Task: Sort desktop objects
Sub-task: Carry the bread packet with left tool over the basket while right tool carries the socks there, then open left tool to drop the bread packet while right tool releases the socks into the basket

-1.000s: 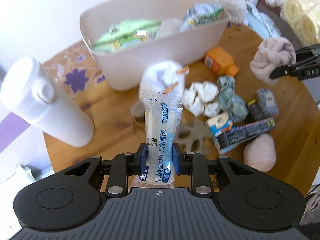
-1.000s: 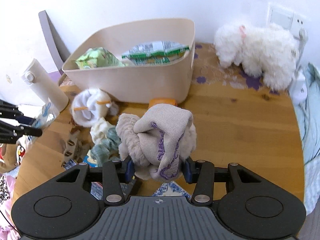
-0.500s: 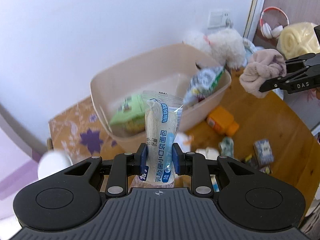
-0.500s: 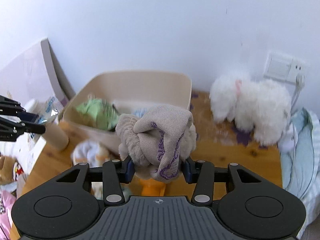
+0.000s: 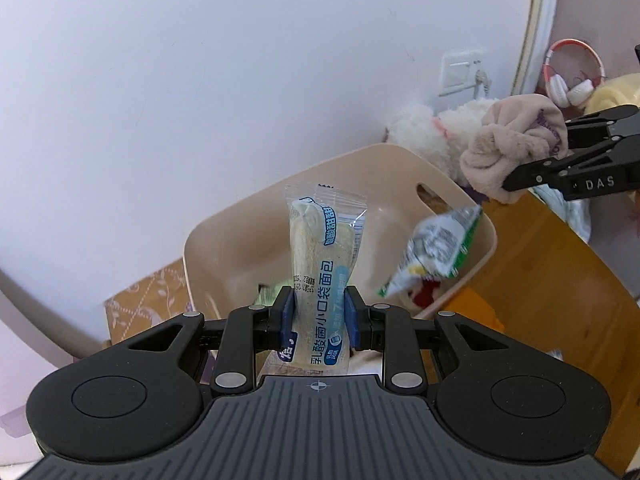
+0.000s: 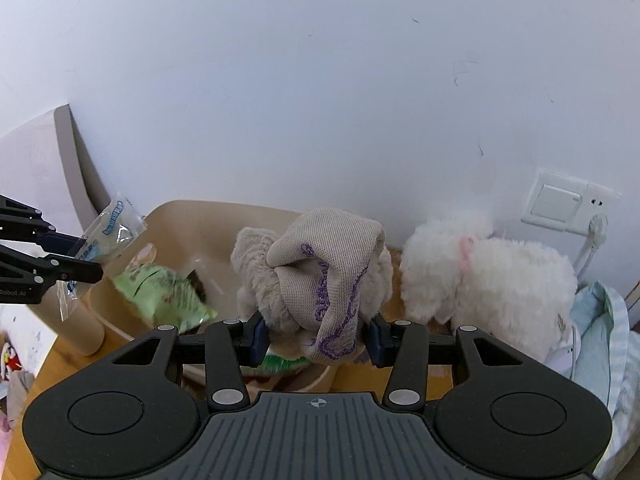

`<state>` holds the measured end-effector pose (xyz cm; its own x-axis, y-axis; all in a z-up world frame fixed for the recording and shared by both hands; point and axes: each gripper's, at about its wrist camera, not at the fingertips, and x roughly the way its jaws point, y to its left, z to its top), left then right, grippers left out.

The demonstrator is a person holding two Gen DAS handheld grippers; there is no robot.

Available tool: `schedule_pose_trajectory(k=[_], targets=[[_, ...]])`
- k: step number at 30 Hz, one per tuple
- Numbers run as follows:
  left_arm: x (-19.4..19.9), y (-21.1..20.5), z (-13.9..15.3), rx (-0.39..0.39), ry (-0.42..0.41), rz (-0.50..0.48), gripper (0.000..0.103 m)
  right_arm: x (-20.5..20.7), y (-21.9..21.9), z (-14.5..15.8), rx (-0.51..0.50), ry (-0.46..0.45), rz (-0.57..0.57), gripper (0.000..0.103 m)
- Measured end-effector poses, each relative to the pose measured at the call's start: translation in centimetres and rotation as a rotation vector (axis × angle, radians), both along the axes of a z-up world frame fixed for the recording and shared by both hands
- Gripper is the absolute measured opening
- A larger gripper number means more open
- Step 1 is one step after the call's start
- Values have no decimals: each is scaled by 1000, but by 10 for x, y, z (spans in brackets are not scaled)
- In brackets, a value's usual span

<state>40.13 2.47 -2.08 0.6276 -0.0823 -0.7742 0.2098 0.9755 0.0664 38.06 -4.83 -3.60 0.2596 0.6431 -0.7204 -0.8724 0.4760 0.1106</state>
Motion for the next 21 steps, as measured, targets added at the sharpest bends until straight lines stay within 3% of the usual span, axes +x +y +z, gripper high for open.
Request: schedule_pose_trajectory(k=[15,20,21], targets=[[58,-10,-37,18,96,198,27,-9,68,-39,-119,34,20,45],[63,-10,-50,4,135,265,27,-16,78,-48,-139,2,43,51],[64,-10,-52,3,134,277,27,-16,80,-49,-145,-5,45,57]])
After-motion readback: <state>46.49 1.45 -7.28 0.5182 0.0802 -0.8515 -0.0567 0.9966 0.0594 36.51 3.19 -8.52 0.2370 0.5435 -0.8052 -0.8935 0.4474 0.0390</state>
